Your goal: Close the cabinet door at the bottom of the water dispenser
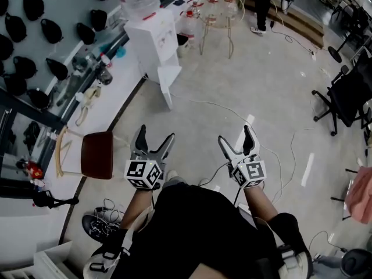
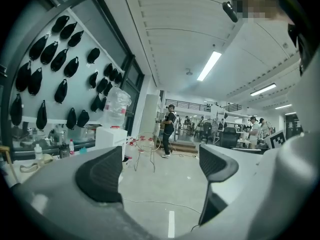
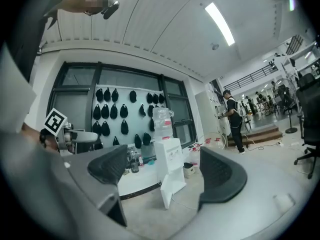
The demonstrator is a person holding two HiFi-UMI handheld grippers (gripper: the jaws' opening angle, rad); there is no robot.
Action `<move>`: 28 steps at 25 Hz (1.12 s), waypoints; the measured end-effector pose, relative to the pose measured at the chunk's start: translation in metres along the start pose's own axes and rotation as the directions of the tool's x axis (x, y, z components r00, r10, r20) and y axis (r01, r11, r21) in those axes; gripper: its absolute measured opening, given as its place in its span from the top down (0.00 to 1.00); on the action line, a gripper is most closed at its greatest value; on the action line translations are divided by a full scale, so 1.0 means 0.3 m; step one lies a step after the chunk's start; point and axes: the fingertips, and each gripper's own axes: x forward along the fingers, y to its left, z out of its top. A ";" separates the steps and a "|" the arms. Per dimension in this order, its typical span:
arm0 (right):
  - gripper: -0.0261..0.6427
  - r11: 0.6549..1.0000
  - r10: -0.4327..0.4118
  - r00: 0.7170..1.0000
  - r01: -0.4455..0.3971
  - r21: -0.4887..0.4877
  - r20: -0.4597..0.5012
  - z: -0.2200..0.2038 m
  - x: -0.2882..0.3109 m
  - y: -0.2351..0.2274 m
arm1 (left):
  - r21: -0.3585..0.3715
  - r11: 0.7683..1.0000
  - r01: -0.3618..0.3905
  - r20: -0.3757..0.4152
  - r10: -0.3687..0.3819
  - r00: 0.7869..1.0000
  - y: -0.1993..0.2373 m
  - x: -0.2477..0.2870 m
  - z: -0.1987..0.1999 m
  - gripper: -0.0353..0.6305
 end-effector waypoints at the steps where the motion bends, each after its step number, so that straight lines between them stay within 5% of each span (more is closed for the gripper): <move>1: 0.32 1.000 0.015 1.000 -0.015 0.006 -0.011 -0.013 0.007 0.006 | -0.001 1.000 0.000 -0.012 0.000 1.000 -0.001 0.000 -0.010 0.23; 10: 0.32 0.998 0.053 0.998 -0.054 -0.020 -0.037 -0.016 0.157 0.017 | 0.011 0.999 0.044 0.002 -0.044 0.999 0.058 0.131 0.018 0.23; 20: 0.32 0.998 -0.023 1.000 0.022 -0.058 -0.012 0.088 0.457 -0.052 | 0.025 0.992 0.122 0.068 -0.124 0.990 0.273 0.444 0.155 0.25; 28: 0.32 0.997 0.014 1.000 -0.016 -0.079 -0.022 0.064 0.782 0.045 | 0.006 0.992 0.128 0.034 -0.128 0.991 0.535 0.547 0.157 0.28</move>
